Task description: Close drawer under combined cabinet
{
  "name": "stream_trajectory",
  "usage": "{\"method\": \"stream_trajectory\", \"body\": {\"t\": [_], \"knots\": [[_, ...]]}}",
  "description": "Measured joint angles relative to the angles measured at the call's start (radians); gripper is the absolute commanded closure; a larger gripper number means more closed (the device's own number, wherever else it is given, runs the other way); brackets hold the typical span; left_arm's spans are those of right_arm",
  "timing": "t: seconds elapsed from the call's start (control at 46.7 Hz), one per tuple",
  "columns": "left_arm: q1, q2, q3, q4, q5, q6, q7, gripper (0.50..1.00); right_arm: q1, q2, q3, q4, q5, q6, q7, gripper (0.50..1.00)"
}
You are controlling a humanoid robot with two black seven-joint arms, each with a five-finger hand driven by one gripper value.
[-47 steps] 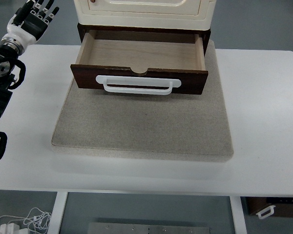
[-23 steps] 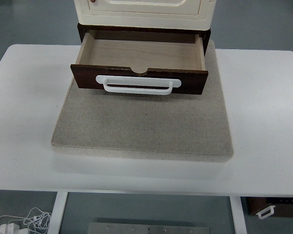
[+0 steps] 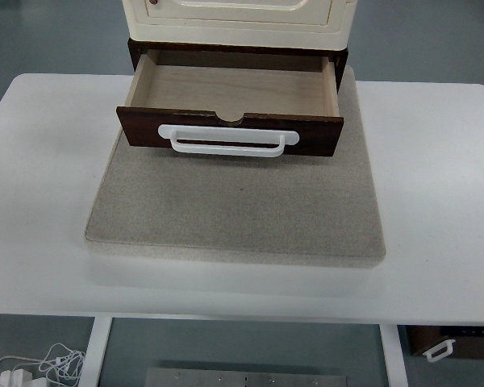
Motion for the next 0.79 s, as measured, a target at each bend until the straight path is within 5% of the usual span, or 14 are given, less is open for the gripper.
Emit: {"method": "stream_trajectory", "body": {"t": [0.792], "knots": [[0.005, 0.069, 0.086, -0.653, 0.305, 0.005, 0.007, 0.5, 0.0, 0.0, 0.0, 0.0, 0.0, 0.0, 0.0, 0.548]]}}
